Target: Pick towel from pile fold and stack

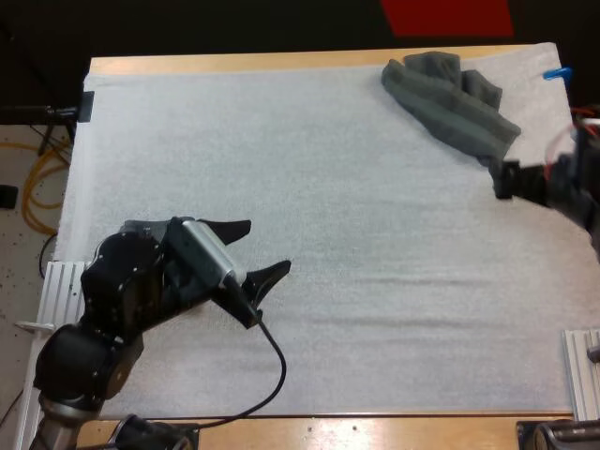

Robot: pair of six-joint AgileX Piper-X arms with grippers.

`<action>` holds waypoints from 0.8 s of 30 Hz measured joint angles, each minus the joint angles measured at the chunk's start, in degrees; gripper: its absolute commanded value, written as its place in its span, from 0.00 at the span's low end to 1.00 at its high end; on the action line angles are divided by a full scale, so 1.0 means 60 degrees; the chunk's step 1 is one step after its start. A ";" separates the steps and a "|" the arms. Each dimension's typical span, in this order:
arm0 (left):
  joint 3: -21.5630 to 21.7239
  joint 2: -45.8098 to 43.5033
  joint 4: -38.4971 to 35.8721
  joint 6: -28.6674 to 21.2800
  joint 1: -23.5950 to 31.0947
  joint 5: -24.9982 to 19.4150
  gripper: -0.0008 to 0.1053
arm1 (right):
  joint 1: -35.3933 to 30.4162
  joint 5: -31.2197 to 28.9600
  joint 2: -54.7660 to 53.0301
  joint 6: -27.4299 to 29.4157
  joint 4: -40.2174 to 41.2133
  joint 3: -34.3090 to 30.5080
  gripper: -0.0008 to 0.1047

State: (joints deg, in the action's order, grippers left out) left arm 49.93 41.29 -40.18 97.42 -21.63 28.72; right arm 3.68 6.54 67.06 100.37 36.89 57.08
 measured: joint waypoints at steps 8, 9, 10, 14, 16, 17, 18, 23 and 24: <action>0.0000 0.0117 0.0233 0.0062 0.0000 0.0000 0.69 | 0.0000 -0.0455 0.3706 -0.1264 -0.0814 0.1348 0.89; 0.0000 0.0117 0.0233 0.0140 0.0000 0.0000 0.69 | 0.0000 -0.0518 0.4075 -0.1488 -0.0861 0.1551 0.89; 0.0000 0.0117 0.0233 0.0158 0.0000 0.0000 0.69 | 0.0000 -0.0594 0.4480 -0.1683 -0.0922 0.1748 0.89; 0.0000 0.0117 0.0233 0.0184 0.0000 0.0000 0.69 | -0.0016 -0.0899 0.5790 -0.2486 -0.1046 0.2460 0.89; 0.0000 0.0117 0.0233 0.0184 0.0000 0.0000 0.69 | -0.0016 -0.0970 0.6340 -0.2947 -0.1074 0.2752 0.89; 0.0000 0.0117 0.0233 0.0184 0.0000 0.0000 0.69 | -0.0016 -0.0986 0.6564 -0.3197 -0.1130 0.2854 0.89; 0.0000 0.0117 0.0233 0.0184 0.0000 0.0000 0.69 | -0.0016 -0.0986 0.6743 -0.3441 -0.1206 0.2948 0.89; 0.0000 0.0117 0.0245 0.0184 0.0000 0.0000 0.69 | -0.0016 -0.0986 0.7354 -0.4657 -0.1818 0.3047 0.89; 0.0000 0.0117 0.0245 0.0184 0.0000 0.0000 0.69 | -0.0016 -0.0986 0.7418 -0.4866 -0.1889 0.3047 0.89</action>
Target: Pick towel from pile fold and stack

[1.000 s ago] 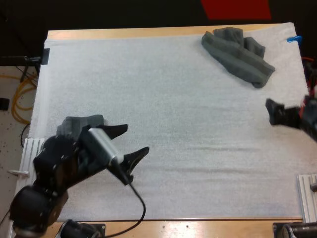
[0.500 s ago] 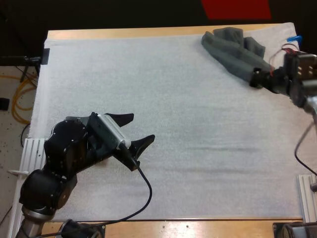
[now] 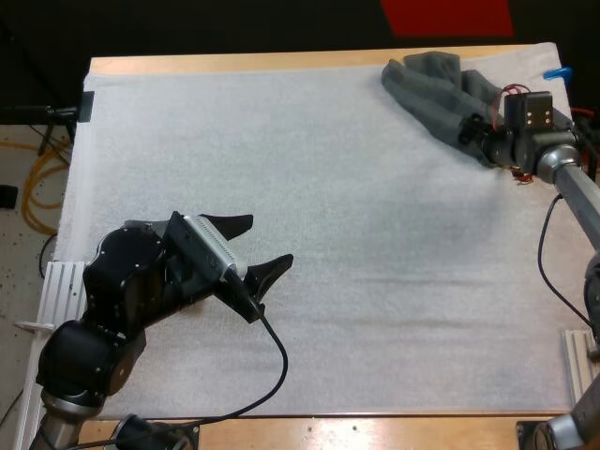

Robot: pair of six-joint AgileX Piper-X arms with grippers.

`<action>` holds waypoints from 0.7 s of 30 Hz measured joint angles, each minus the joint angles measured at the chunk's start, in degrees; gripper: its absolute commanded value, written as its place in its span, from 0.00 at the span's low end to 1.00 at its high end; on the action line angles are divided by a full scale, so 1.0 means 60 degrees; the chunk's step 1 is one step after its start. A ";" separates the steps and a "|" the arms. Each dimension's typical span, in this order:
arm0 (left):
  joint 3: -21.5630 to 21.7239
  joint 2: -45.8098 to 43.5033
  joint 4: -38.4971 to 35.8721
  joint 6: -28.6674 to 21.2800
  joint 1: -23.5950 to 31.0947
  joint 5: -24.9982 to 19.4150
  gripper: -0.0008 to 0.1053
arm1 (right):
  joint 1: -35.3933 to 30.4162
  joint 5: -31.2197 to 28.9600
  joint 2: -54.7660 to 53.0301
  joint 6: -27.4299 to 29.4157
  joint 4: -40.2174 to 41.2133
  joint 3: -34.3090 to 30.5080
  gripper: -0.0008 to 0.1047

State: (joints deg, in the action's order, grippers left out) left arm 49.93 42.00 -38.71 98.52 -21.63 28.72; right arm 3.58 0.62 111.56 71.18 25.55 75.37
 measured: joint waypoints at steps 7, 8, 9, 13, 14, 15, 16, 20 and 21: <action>0.0000 0.0000 0.0000 0.0000 0.0000 0.0000 0.69 | 0.0000 0.0283 0.0393 -0.0718 -0.0227 0.0043 0.89; 0.0000 0.0000 0.0000 0.0000 0.0000 0.0000 0.69 | 0.0000 0.0371 0.0443 -0.0813 -0.0250 0.0062 0.88; 0.0000 0.0000 0.0000 0.0000 0.0000 0.0000 0.69 | 0.0000 0.0479 0.0445 -0.0936 -0.0286 0.0081 0.86; 0.0000 0.0000 0.0000 0.0000 0.0000 0.0000 0.69 | 0.0000 0.0540 0.0463 -0.1083 -0.0299 0.0086 0.58; 0.0000 0.0000 0.0000 0.0000 0.0000 0.0000 0.69 | 0.0000 0.0560 0.0494 -0.1088 -0.0299 0.0086 0.43; 0.0000 0.0000 0.0000 0.0000 0.0000 0.0000 0.69 | 0.0000 0.0560 0.0522 -0.1102 -0.0299 0.0086 0.29; 0.0000 0.0000 0.0000 0.0000 0.0000 0.0000 0.69 | 0.0000 0.0560 0.0551 -0.1104 -0.0299 0.0086 0.21; 0.0000 0.0000 0.0000 0.0028 0.0000 0.0000 0.69 | 0.0000 0.0791 0.0596 -0.1061 -0.0275 0.0086 0.01; 0.0000 0.0000 0.0000 0.0034 0.0000 0.0000 0.69 | 0.0000 0.0854 0.0596 -0.1004 -0.0275 0.0086 0.02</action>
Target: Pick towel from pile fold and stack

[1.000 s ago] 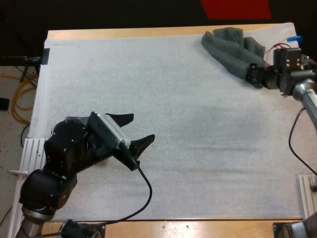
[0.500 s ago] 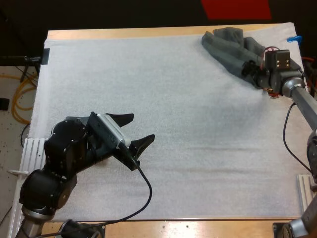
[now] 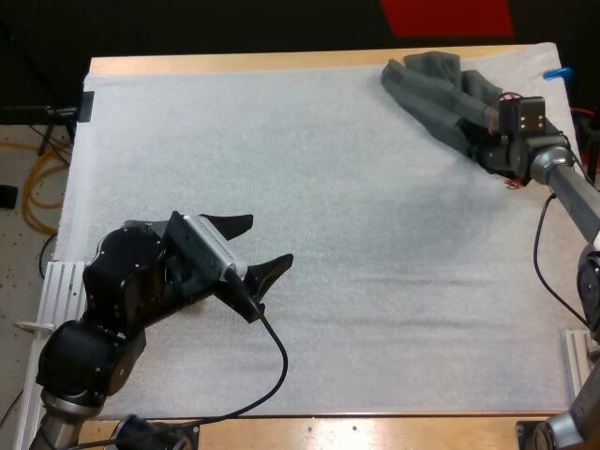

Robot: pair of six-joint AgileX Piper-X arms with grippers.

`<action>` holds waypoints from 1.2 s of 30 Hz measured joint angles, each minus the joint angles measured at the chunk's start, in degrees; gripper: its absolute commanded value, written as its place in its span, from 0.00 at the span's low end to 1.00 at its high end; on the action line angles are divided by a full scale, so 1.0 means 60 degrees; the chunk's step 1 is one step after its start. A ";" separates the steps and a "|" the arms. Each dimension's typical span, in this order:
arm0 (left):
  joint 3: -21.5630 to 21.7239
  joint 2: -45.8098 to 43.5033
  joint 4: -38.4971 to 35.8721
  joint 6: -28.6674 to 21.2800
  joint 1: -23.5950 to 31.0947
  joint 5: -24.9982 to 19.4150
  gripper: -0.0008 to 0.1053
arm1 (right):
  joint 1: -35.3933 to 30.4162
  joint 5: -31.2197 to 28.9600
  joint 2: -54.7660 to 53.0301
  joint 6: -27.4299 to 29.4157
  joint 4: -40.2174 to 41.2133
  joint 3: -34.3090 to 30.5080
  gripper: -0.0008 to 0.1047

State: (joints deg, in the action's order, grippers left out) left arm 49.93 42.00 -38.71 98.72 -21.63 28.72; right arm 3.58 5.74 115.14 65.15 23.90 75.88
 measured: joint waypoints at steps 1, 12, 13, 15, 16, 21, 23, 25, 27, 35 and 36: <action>0.0000 0.0000 0.0000 0.0010 0.0000 0.0000 0.69 | 0.0000 0.0022 -0.0020 0.0068 0.0000 0.0000 0.02; 0.0000 0.0000 0.0010 0.0006 0.0000 0.0000 0.69 | 0.0000 0.0036 -0.2553 0.4057 0.0120 -0.0033 0.02; 0.0000 0.0000 0.0010 0.0006 0.0000 0.0000 0.69 | 0.0000 0.0036 -0.2955 0.4361 0.0120 -0.0033 0.02; 0.0000 0.0000 0.0010 0.0006 0.0000 0.0000 0.69 | 0.0000 0.0036 -0.3746 0.4868 0.0120 -0.0033 0.02; 0.0000 0.0000 0.0010 0.0006 0.0000 -0.0024 0.69 | 0.0000 0.0036 -0.4112 0.5000 0.0120 -0.0033 0.02; 0.0000 0.0000 -0.0038 0.0014 0.0000 -0.1510 0.69 | 0.0000 0.0036 -0.6029 0.5201 0.0236 -0.0033 0.02; 0.0000 -0.0073 -0.0142 0.0019 0.0000 -0.2095 0.69 | 0.0000 0.0036 -0.6761 0.5274 0.0492 -0.0033 0.02; 0.0000 -0.0234 -0.0191 0.0019 0.0000 -0.2238 0.69 | 0.0000 0.0036 -0.7316 0.5376 0.0888 -0.0033 0.02; 0.0000 -0.0466 -0.0188 0.0019 0.0000 -0.2285 0.69 | 0.0000 0.0036 -0.7781 0.5429 0.1482 -0.0033 0.02; 0.0009 -0.1659 -0.0868 0.0019 0.0000 -0.2316 0.69 | 0.0094 0.0036 -0.8084 0.5105 0.4092 -0.0696 0.02; 0.0009 -0.1736 -0.1095 0.0019 0.0000 -0.2316 0.69 | 0.0180 0.0036 -0.8073 0.4875 0.4150 -0.0964 0.02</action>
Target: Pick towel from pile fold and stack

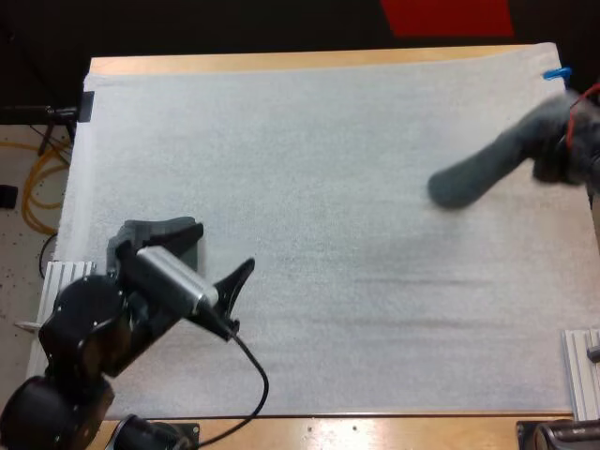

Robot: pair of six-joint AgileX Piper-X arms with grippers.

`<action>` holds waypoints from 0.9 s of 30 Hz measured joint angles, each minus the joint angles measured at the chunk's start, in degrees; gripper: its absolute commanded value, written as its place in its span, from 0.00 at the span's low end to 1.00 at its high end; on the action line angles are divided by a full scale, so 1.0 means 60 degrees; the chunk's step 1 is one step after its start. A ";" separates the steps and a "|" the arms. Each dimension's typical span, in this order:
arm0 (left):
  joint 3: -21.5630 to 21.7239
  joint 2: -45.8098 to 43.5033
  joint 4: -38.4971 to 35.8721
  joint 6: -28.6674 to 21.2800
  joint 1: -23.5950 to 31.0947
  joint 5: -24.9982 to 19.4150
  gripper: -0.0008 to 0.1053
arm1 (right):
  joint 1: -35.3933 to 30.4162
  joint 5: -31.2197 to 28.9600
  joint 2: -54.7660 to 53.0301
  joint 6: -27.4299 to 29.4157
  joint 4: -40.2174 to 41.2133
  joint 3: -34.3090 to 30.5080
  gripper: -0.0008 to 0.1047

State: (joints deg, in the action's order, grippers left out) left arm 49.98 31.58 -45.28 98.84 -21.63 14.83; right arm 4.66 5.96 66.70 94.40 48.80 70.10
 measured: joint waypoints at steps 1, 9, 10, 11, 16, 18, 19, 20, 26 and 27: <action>0.0000 -0.0027 -0.0230 0.0000 0.0000 0.0000 0.69 | 0.0146 -0.0016 0.0027 -0.0303 -0.0071 -0.0356 0.02; 0.0000 -0.0030 -0.1023 0.0000 0.0000 -0.0021 0.69 | 0.3309 -0.0027 0.0332 -0.2251 -0.1144 -0.2808 0.02; 0.0000 -0.0030 -0.1071 0.0000 0.0000 -0.0021 0.69 | 0.3799 -0.0027 0.0406 -0.2375 -0.1276 -0.2921 0.02; 0.0000 -0.0030 -0.1117 0.0000 0.0000 -0.0021 0.69 | 0.4284 -0.0059 0.0494 -0.2514 -0.1421 -0.2984 0.02; 0.0000 -0.0030 -0.1157 0.0000 0.0000 -0.0021 0.69 | 0.6242 -0.0334 0.1028 -0.3172 -0.2639 -0.2998 0.02; 0.0000 -0.0030 -0.1157 0.0000 0.0000 -0.0021 0.69 | 0.6709 -0.0344 0.1282 -0.3273 -0.3210 -0.2998 0.03; 0.0000 -0.0030 -0.1157 0.0000 0.0000 -0.0021 0.69 | 0.6856 -0.0255 0.1396 -0.3303 -0.3398 -0.2998 0.03; 0.0000 -0.0030 -0.1157 0.0000 0.0000 -0.0021 0.69 | 0.6976 -0.0143 0.1523 -0.3307 -0.3554 -0.2987 0.07; 0.0000 -0.0030 -0.1157 0.0000 0.0000 -0.0021 0.69 | 0.7171 0.0883 0.1842 -0.3377 -0.4063 -0.2926 0.56; 0.0000 -0.0030 -0.1157 0.0000 0.0000 -0.0021 0.69 | 0.7171 0.1086 0.1842 -0.3376 -0.4149 -0.2908 0.67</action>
State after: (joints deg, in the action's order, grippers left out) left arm 49.98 31.40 -52.22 98.84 -21.63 14.70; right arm 47.69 12.48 77.75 74.15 23.91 52.65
